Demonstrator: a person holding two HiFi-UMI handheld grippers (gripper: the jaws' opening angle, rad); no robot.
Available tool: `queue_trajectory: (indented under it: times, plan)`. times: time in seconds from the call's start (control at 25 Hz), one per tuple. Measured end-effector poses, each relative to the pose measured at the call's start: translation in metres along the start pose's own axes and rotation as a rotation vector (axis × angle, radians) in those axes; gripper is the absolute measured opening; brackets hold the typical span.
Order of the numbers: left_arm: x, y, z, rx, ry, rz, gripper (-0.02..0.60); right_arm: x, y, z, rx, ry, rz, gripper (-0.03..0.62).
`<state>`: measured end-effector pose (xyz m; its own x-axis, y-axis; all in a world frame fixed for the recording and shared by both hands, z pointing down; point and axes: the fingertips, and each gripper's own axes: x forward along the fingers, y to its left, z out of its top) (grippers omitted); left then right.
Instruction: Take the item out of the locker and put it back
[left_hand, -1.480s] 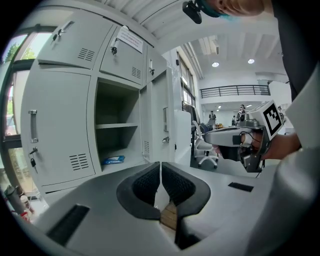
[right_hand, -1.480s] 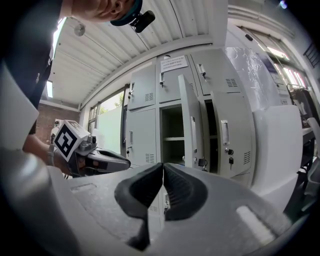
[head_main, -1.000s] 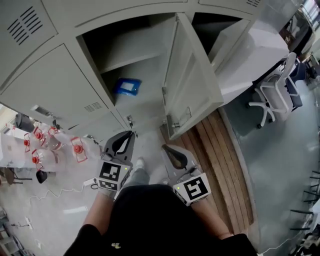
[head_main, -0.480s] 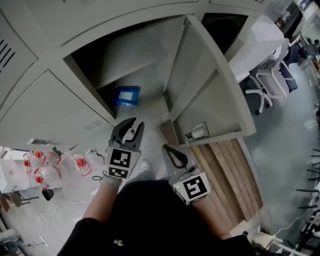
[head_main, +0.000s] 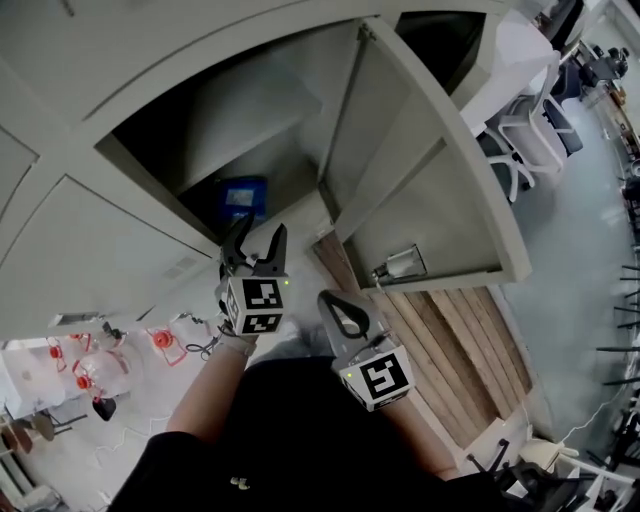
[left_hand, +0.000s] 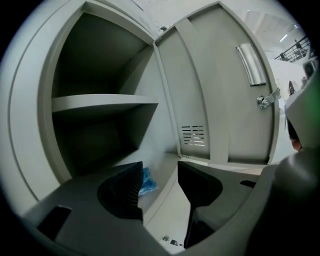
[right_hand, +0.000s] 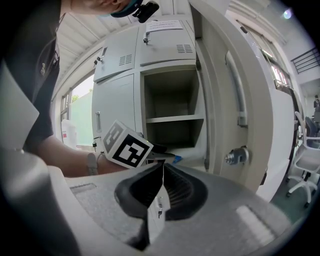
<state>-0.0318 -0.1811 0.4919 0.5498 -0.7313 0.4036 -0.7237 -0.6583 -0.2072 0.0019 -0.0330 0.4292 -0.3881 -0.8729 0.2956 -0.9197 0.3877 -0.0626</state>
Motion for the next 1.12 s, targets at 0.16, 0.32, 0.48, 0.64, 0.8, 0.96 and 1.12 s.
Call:
queue_trajectory:
  times: [0.16, 0.32, 0.48, 0.64, 0.8, 0.96, 1.12]
  plan:
    - [0.017, 0.005, -0.001, 0.024, 0.026, 0.029, 0.239, 0.006, -0.003, -0.002, -0.001, 0.001, 0.008, 0.002]
    - [0.031, 0.013, -0.004, 0.055, 0.055, 0.058, 0.242, 0.012, -0.004, -0.001, 0.0, 0.01, 0.016, 0.002]
    - [0.047, 0.014, -0.013, 0.131, 0.108, 0.084, 0.244, 0.014, -0.003, -0.001, -0.006, 0.009, 0.025, 0.002]
    - [0.057, 0.015, -0.023, 0.147, 0.172, 0.099, 0.244, 0.014, -0.001, -0.003, -0.002, 0.022, 0.027, 0.002]
    - [0.063, 0.015, -0.038, 0.11, 0.231, 0.108, 0.244, 0.014, -0.001, -0.004, -0.01, 0.017, 0.029, 0.002]
    - [0.065, 0.015, -0.046, -0.015, 0.245, 0.075, 0.238, 0.013, 0.0, -0.006, -0.007, 0.025, 0.033, 0.002]
    - [0.065, 0.01, -0.046, -0.118, 0.245, 0.023, 0.178, 0.011, 0.0, -0.007, -0.008, 0.027, 0.032, 0.002]
